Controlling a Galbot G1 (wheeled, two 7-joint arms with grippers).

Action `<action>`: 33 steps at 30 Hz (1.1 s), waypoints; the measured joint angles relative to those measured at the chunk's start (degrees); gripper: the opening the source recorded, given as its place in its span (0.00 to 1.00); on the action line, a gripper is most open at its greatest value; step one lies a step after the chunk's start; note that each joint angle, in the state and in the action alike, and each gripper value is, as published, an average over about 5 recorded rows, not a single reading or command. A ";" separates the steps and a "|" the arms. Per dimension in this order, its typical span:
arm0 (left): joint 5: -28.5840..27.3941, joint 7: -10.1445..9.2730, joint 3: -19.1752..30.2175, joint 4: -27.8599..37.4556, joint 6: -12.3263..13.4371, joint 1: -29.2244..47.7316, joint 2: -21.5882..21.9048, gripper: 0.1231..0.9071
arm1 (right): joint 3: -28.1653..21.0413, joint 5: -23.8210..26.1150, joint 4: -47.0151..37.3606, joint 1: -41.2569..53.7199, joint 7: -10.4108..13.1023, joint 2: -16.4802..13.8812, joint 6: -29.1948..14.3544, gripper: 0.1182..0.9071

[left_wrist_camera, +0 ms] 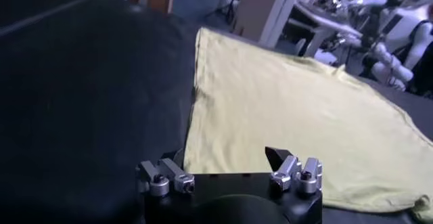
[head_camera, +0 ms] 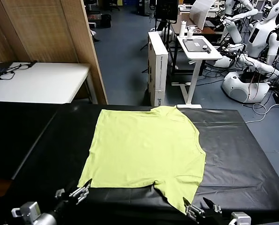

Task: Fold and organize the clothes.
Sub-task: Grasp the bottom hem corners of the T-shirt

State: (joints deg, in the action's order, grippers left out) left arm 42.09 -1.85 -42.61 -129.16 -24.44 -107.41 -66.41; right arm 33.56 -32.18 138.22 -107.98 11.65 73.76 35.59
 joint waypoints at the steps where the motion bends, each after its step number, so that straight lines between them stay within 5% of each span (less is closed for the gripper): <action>1: -0.07 0.01 0.01 0.18 0.07 0.08 -0.07 1.00 | -0.12 0.18 -0.08 0.02 0.00 0.09 -0.06 1.00; 13: -1.08 -0.19 0.88 3.35 0.70 1.82 -0.63 0.98 | -1.67 2.73 -1.96 0.62 -0.68 0.70 -1.29 0.94; 25: -1.84 0.08 1.19 5.32 1.78 2.17 -0.91 0.74 | -1.86 2.76 -3.84 0.82 -0.61 0.64 -1.42 0.36; 29: -2.10 0.11 1.24 5.50 1.90 1.95 -1.16 0.56 | -1.71 2.71 -3.96 0.72 -0.62 0.58 -1.44 0.18; 33: -2.48 0.46 1.57 5.24 1.91 1.29 -1.49 0.25 | -1.67 2.67 -3.97 0.67 -0.62 0.54 -1.48 0.09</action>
State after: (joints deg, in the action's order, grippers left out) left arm 39.60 -1.39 -41.05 -123.92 -22.54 -106.12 -67.89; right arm 31.89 -29.51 134.25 -107.30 11.03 74.30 34.11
